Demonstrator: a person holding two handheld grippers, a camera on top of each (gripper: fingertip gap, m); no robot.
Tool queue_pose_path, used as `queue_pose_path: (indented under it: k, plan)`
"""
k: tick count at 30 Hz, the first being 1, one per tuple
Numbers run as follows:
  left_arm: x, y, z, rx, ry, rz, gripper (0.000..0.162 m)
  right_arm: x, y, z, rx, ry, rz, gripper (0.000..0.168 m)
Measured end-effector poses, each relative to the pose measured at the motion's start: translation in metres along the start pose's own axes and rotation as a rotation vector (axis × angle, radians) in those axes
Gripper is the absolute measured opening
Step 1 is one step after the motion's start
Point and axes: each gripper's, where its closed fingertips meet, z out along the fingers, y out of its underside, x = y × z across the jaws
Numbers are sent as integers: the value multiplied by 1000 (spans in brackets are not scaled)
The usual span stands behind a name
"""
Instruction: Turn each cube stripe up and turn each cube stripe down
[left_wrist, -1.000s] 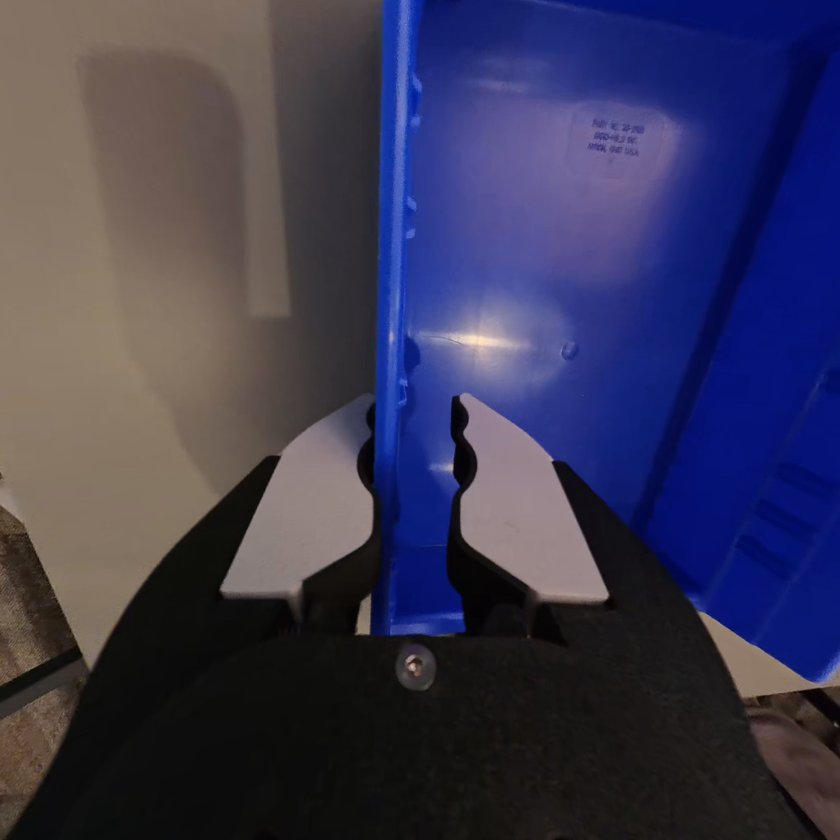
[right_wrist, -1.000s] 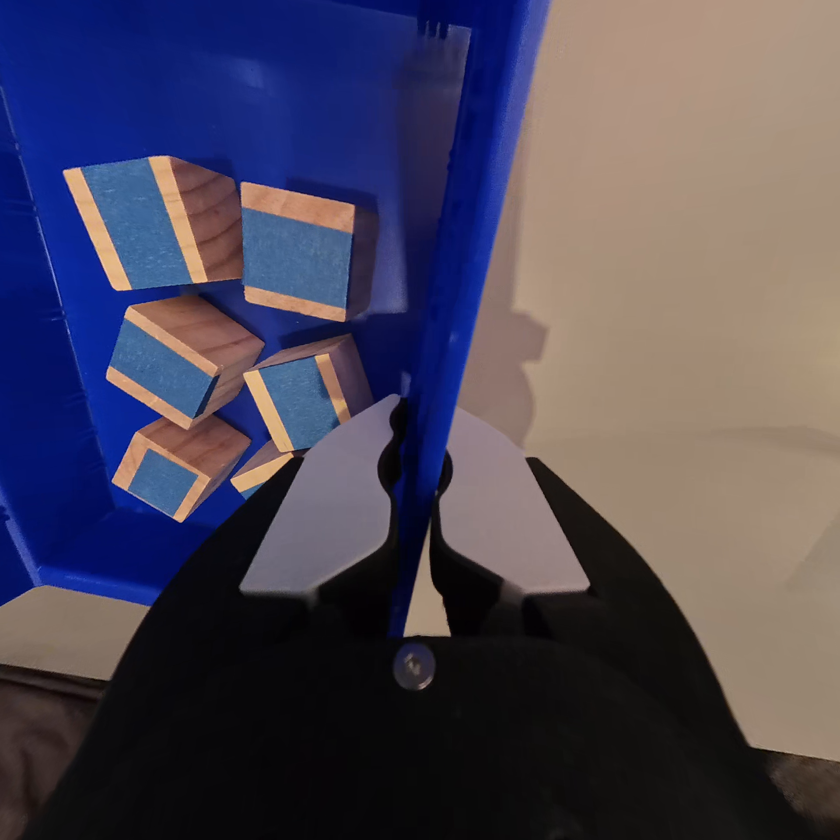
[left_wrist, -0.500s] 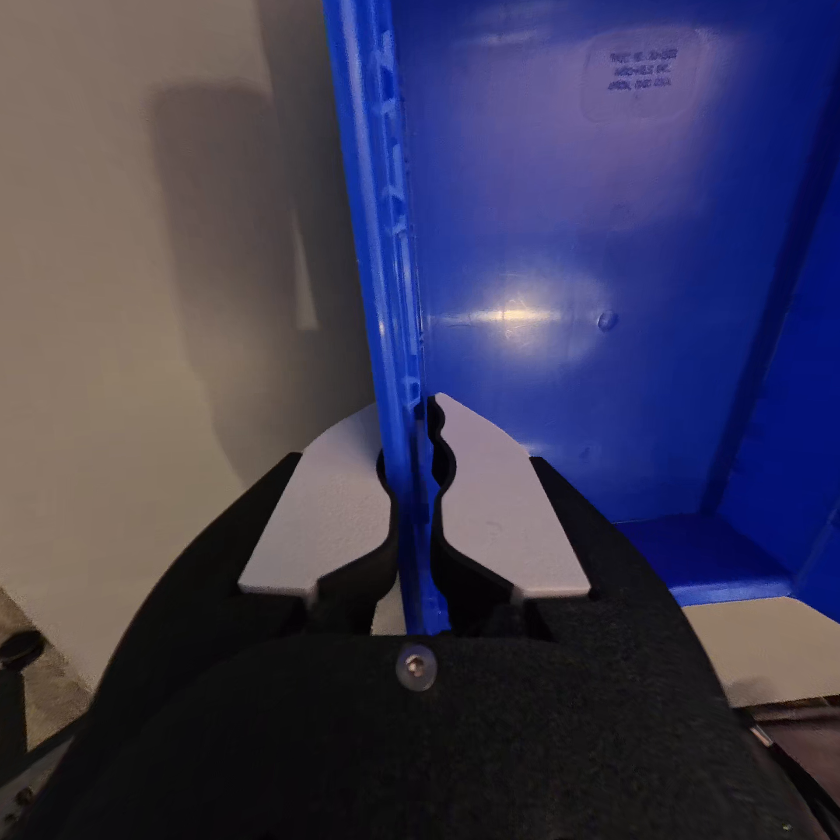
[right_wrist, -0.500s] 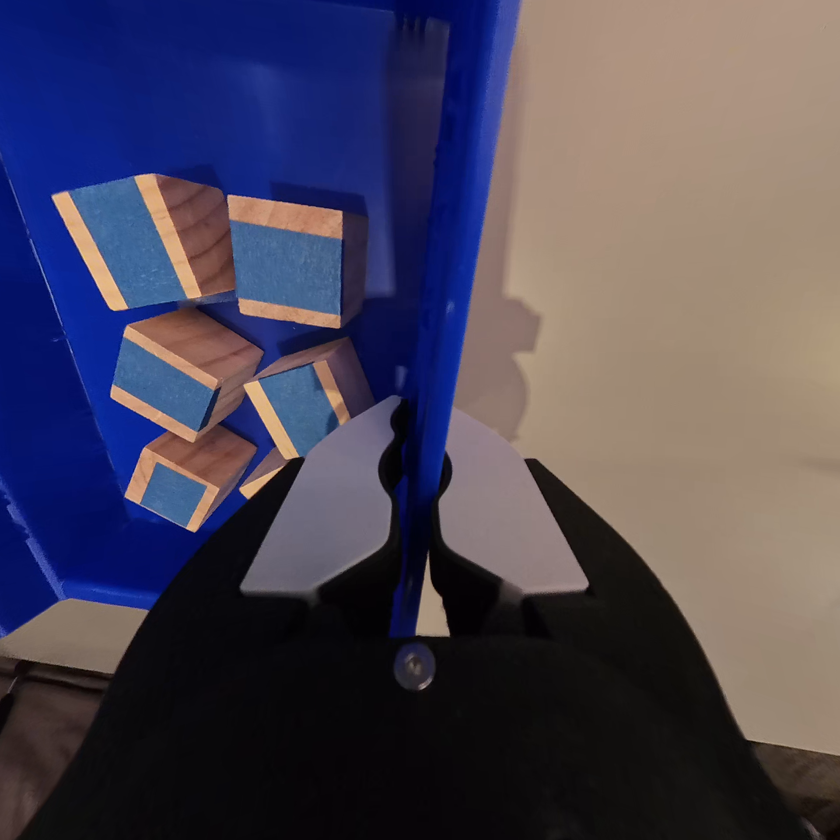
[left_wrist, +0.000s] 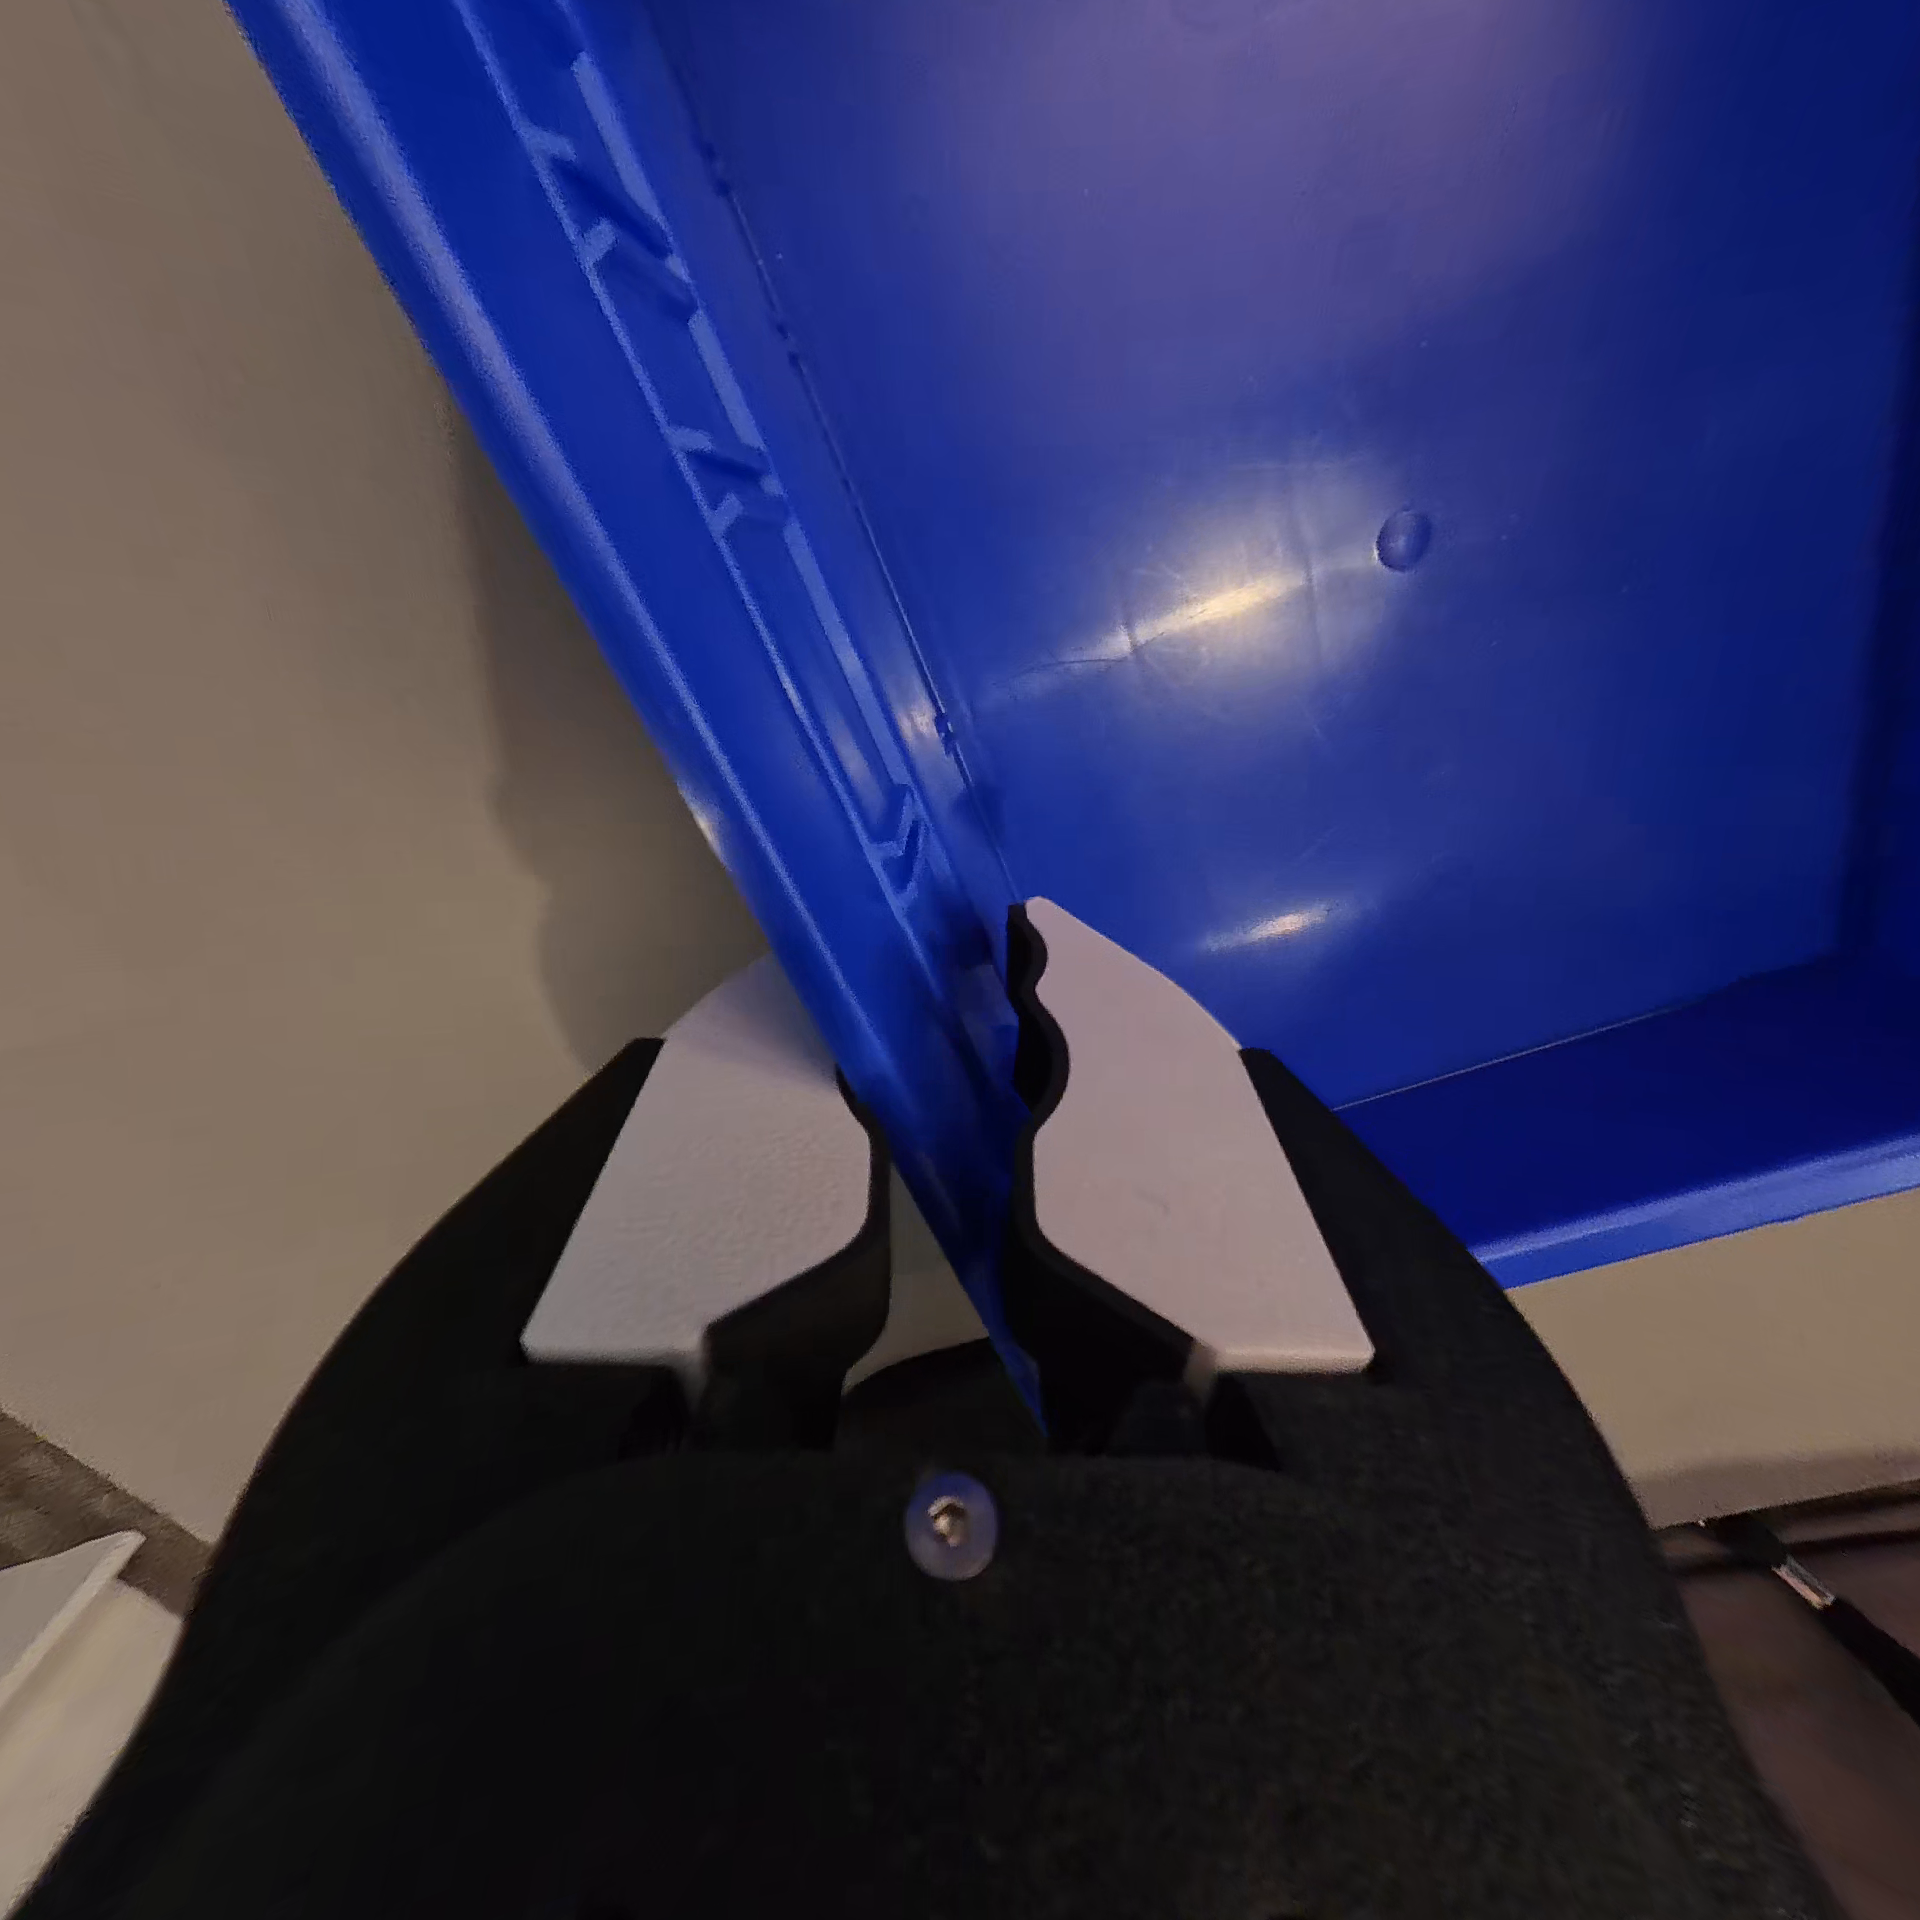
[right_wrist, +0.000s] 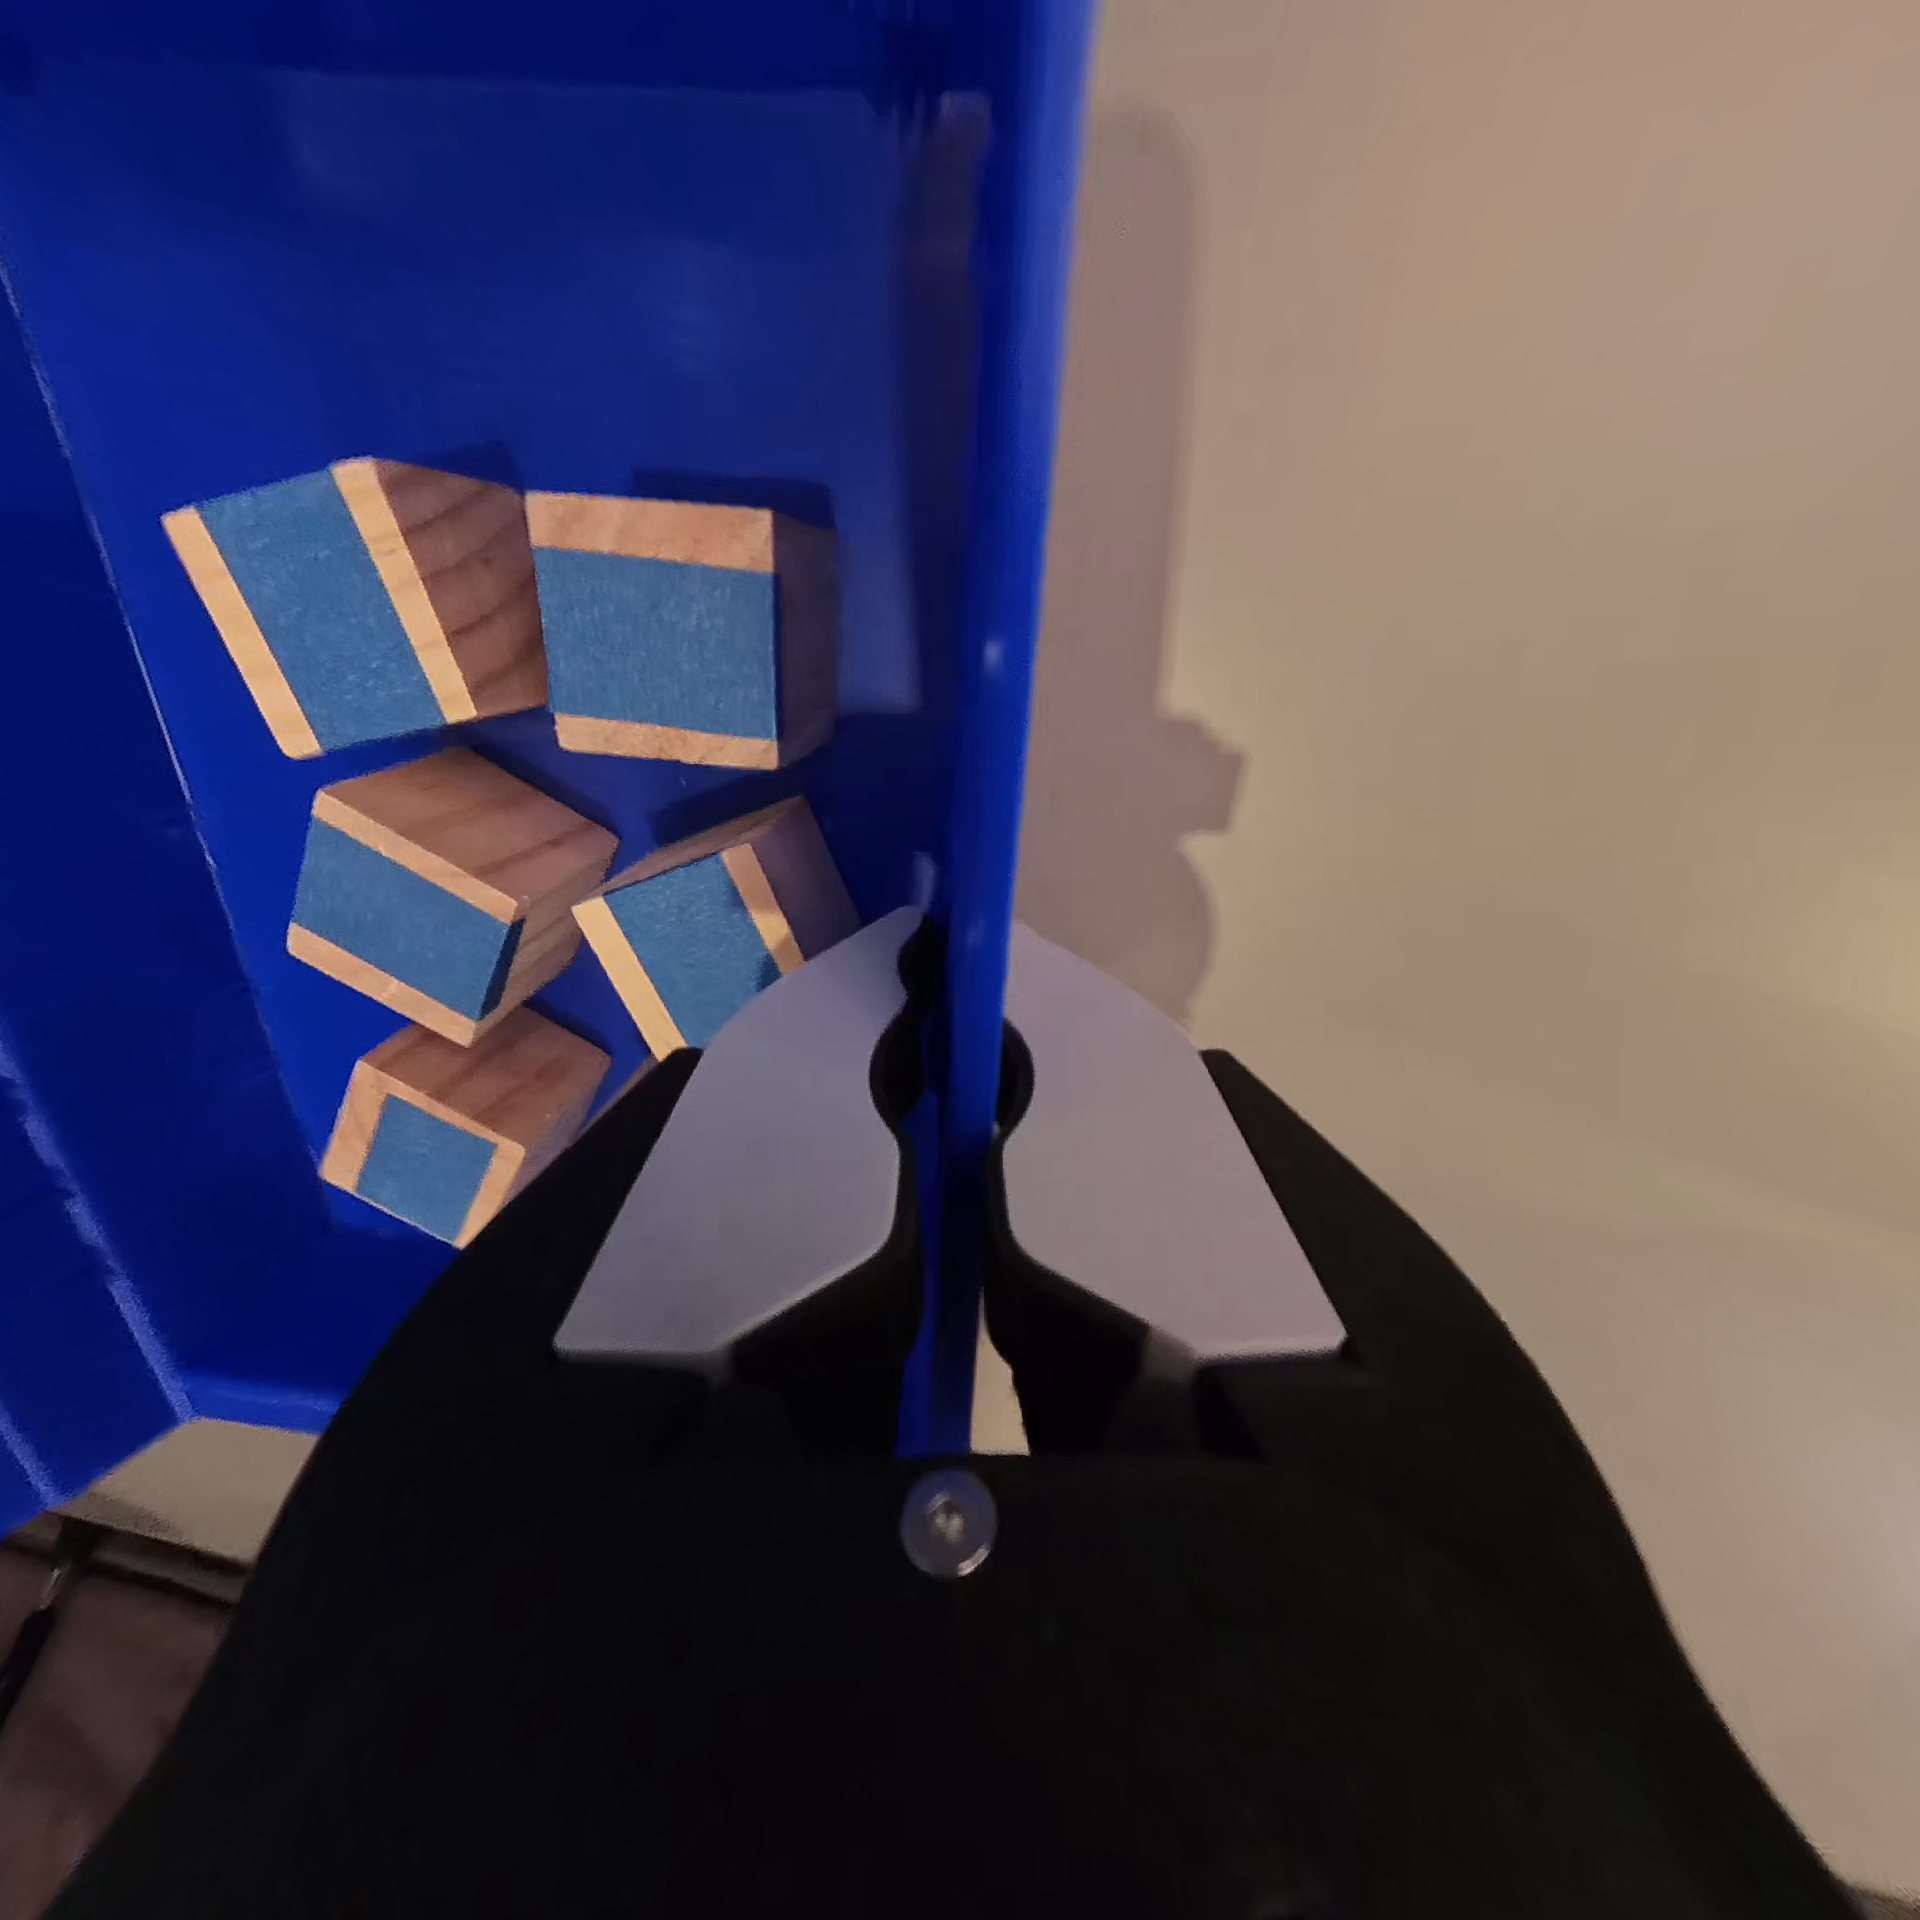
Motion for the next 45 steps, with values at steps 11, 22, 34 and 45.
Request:
queue_pose_path:
  k: [11,22,34,45]
  plan:
    - [33,-6,1,-7,-25,77,27,-33,-14,6,35,-24,-26,7]
    - [44,-4,1,-23,-7,84,33,-37,-11,6,40,3,27,6]
    - [54,-19,2,44,76,94,38,-41,-5,7,-2,24,-30,9]
    - [60,-16,-4,46,179,105,40,-38,-2,7,-24,87,-96,21]
